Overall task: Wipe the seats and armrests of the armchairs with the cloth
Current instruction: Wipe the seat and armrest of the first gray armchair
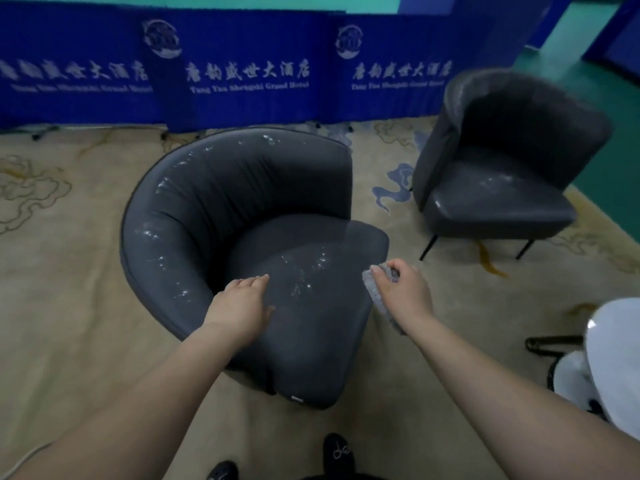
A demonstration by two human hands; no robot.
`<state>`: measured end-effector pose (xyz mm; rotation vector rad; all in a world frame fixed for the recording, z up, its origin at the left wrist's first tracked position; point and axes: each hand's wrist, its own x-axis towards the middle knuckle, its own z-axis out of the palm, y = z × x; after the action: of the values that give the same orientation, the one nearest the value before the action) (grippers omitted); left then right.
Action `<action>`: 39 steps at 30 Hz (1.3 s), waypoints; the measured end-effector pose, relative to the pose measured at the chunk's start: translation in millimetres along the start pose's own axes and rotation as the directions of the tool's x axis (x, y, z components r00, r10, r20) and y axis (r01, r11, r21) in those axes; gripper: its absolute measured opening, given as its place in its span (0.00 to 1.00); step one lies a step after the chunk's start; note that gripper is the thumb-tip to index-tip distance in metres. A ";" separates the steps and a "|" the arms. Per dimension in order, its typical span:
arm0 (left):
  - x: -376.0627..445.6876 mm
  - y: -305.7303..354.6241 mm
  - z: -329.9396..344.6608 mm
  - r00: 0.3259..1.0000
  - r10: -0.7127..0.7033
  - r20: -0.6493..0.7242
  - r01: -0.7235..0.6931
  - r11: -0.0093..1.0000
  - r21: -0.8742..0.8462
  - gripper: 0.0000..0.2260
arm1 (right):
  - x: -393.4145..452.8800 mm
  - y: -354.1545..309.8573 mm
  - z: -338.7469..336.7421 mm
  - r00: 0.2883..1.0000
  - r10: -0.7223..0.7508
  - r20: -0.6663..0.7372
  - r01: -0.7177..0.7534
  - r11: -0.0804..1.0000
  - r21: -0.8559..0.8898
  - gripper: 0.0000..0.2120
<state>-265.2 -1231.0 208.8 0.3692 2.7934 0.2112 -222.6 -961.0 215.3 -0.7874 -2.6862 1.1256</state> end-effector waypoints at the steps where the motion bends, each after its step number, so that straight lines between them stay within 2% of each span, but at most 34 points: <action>1: -1.2 3.2 1.6 1.000 -0.029 -0.004 0.029 0.999 -0.017 0.29 | 6.2 -0.3 -0.5 1.000 -0.022 0.012 0.022 1.000 0.003 0.09; 10: -29.6 8.5 24.2 0.980 -0.196 0.027 0.197 0.980 -0.039 0.28 | 25.7 -5.0 13.8 0.983 -0.115 0.144 0.112 0.993 0.032 0.09; 28: -51.2 -56.3 2.4 0.981 -0.193 -0.034 0.193 0.981 -0.019 0.27 | 5.3 -59.2 51.4 0.968 -0.184 0.172 0.174 0.982 0.076 0.10; 34: -43.1 -63.1 -0.2 0.976 -0.213 -0.031 0.213 0.977 -0.011 0.28 | 33.5 -78.7 70.9 0.948 -0.223 0.227 0.204 0.974 0.102 0.10; 39: -13.1 -62.0 -2.8 0.956 -0.292 -0.016 0.292 0.956 0.022 0.28 | 81.9 -96.0 88.2 0.910 -0.265 0.318 0.240 0.964 0.116 0.10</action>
<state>-268.3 -1294.2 203.7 -0.0429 2.8205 0.1109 -359.6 -1031.2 212.1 -0.2398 -2.8775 1.3857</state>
